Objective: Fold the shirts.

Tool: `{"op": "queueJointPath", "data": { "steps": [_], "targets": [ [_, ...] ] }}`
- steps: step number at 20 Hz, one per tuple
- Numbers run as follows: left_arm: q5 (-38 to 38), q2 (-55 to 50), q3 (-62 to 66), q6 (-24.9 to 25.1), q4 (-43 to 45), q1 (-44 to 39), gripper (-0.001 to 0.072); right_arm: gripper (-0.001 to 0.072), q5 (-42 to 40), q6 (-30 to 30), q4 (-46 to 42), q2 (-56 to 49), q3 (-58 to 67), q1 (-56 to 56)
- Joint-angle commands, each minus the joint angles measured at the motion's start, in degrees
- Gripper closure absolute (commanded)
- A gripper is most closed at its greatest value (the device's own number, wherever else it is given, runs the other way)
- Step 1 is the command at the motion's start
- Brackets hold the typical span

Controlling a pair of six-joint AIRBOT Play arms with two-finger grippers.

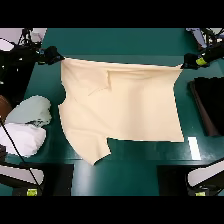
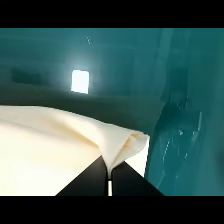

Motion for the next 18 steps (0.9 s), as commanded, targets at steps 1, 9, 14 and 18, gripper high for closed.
{"op": "queueJointPath", "data": {
  "steps": [1, 9, 14, 18],
  "targets": [
    [-8.66, -0.96, 1.05, 2.03, 6.34, 0.07, 0.0679, 0.0699, -1.55, -1.03, -0.68, 4.28, -8.72, 0.22],
    [-11.39, -0.96, -12.48, 2.01, 11.21, 0.04, 0.0679, 0.0698, -13.27, -1.05, 0.00, 13.97, -36.24, 0.20],
    [-10.80, -0.96, -17.46, 1.29, 11.37, 0.07, 0.0677, 0.0697, -13.40, -1.03, 1.60, 13.94, -39.65, 0.20],
    [-14.69, -0.15, -16.48, -4.72, 14.23, 0.07, 0.0208, 0.0346, -9.27, -0.92, 4.46, 14.29, -36.17, -0.66]
  ]
}}
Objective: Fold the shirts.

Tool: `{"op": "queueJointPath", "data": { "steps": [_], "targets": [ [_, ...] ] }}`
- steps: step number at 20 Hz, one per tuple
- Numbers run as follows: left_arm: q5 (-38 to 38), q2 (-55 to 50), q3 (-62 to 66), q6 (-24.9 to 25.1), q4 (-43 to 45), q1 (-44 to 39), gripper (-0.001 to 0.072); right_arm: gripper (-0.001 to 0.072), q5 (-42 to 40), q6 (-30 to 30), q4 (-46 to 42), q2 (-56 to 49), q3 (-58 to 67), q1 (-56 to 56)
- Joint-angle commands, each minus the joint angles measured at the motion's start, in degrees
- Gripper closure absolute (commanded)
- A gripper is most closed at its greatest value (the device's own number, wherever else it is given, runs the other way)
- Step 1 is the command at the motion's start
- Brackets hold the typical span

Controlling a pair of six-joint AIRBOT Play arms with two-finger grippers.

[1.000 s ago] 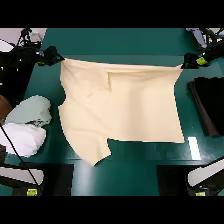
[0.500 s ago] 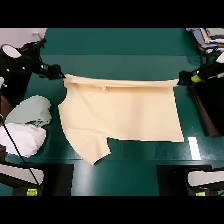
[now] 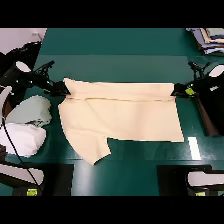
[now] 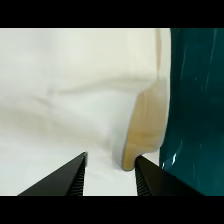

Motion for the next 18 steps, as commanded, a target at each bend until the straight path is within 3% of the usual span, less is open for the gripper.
{"op": "queueJointPath", "data": {
  "steps": [1, 4, 6, 13, 18],
  "targets": [
    [-3.80, 1.79, -0.04, -3.91, 4.48, -0.02, 0.0208, 0.0346, 4.68, -0.09, 1.95, 0.94, 2.75, -1.11],
    [-6.47, 8.55, -2.54, -6.91, 12.31, -0.02, 0.0208, 0.0345, 6.88, -0.28, 1.92, 5.53, 3.34, -3.13],
    [-6.86, 15.41, -9.86, -7.63, 12.59, -0.04, 0.0208, 0.0345, 8.92, -0.33, 1.99, 9.14, 3.34, -4.50],
    [-6.54, 39.82, -45.13, -10.08, 5.25, -0.09, 0.0208, 0.0320, 9.22, -0.37, 1.70, 17.05, 3.34, -4.00],
    [-2.10, 44.74, -54.55, -9.84, -1.95, -0.09, 0.0208, 0.0298, 11.67, -0.37, 1.68, 17.66, 3.34, -4.02]
  ]
}}
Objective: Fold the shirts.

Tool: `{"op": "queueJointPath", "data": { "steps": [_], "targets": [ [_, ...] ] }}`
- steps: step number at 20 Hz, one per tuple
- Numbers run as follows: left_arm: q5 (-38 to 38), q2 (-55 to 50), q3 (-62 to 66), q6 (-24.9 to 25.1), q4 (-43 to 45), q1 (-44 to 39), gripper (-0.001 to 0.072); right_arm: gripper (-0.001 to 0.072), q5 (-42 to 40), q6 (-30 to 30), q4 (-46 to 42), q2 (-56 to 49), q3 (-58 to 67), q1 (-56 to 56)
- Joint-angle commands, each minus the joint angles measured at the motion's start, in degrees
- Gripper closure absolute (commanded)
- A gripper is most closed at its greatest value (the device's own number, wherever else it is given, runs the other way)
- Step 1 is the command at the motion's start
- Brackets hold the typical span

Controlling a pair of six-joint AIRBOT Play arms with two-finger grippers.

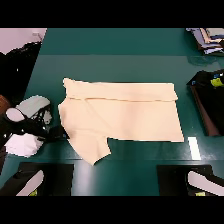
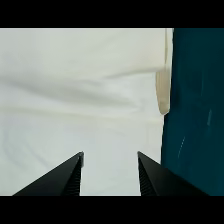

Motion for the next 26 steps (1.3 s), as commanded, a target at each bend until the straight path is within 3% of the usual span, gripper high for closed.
{"op": "queueJointPath", "data": {
  "steps": [1, 5, 6, 7, 8, 14, 15, 16, 17, 22, 23, 25, 26],
  "targets": [
    [4.28, 3.06, -6.56, -0.09, -4.61, 0.00, 0.0207, 0.0297, 2.29, 0.00, 0.02, 0.68, 0.07, 0.07],
    [10.25, 3.06, -7.45, 1.03, -7.76, 0.00, 0.0210, 0.0299, 4.35, 0.00, -0.02, 0.68, 0.07, 0.07],
    [10.58, 3.06, -7.43, 1.03, -8.17, 0.00, 0.0342, 0.0299, 5.68, 0.00, -0.04, 0.68, 0.07, 0.07],
    [10.56, 3.06, -7.43, 2.40, -8.72, 0.00, 0.0624, 0.0299, 7.37, -0.02, -0.07, 0.68, -0.13, 0.07],
    [10.47, 3.06, -7.43, 4.17, -9.99, 0.00, 0.0679, 0.0299, 8.44, -0.42, -0.07, 1.07, -1.29, -0.07],
    [6.54, 3.30, -6.21, 6.43, -12.31, 0.00, 0.0679, 0.0298, 7.28, -3.21, -0.20, 10.82, -26.51, -11.96],
    [6.36, 3.30, -5.97, 6.45, -12.33, 0.00, 0.0679, 0.0265, 7.34, -4.07, -0.20, 12.04, -31.15, -15.45],
    [6.49, 3.30, -5.88, 6.45, -12.33, 0.00, 0.0679, 0.0169, 7.30, -4.83, -0.11, 12.79, -35.52, -18.91],
    [6.62, 3.30, -5.88, 6.45, -12.33, 0.00, 0.0679, 0.0161, 7.04, -5.14, -0.11, 12.94, -39.69, -22.45],
    [6.62, 3.30, -5.88, 6.43, -12.35, 0.00, 0.0679, 0.0178, 1.36, -8.31, 2.67, 9.73, -50.27, -28.70],
    [6.58, 3.30, -5.88, 6.43, -12.35, 0.00, 0.0679, 0.0231, 0.33, -9.03, 4.20, 8.76, -50.53, -28.15],
    [6.60, 3.30, -5.88, 6.43, -12.35, 0.00, 0.0679, 0.0234, -0.96, -9.01, 5.01, 6.64, -49.53, -25.57],
    [6.60, 3.30, -5.88, 6.43, -12.33, 0.00, 0.0679, 0.0270, -1.36, -9.01, 4.98, 5.86, -48.59, -23.80]
  ]
}}
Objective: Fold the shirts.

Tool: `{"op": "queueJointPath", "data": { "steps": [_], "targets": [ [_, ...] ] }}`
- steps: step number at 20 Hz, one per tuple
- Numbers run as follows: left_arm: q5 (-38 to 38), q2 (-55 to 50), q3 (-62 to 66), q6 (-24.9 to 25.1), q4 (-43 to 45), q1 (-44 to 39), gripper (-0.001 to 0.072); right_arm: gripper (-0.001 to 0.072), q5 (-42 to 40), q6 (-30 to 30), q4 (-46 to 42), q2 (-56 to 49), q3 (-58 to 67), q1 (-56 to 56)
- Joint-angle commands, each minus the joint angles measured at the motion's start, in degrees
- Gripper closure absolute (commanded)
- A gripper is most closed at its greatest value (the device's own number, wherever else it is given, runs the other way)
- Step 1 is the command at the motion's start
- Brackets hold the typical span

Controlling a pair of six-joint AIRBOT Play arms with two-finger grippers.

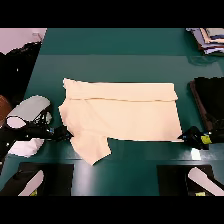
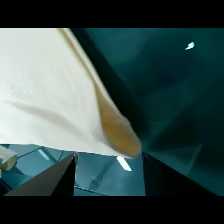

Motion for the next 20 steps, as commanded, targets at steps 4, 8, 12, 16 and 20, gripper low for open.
{"op": "queueJointPath", "data": {
  "steps": [4, 8, 12, 16, 20],
  "targets": [
    [-1.03, 0.04, 0.22, 0.04, 1.70, 0.00, 0.0680, 0.0581, -4.52, -0.96, 0.44, -2.71, 3.21, 7.56],
    [-8.66, 0.17, 3.54, -0.46, 6.56, 0.00, 0.0680, 0.0696, -0.66, -0.96, -4.02, 2.47, 6.43, 10.38],
    [-14.69, 3.58, 3.54, -2.16, 6.40, 0.00, 0.0681, 0.0696, 5.90, -0.74, -8.85, 12.35, 8.07, 11.30],
    [-18.21, 14.10, 7.74, -8.20, 6.34, 0.00, 0.0681, 0.0696, 8.13, 3.02, -10.14, 21.66, 9.44, 10.27],
    [-9.97, 13.27, 19.78, -8.37, 6.29, 0.00, 0.0681, 0.0697, 7.52, 3.63, -9.73, 18.73, 18.91, 14.45]
  ]
}}
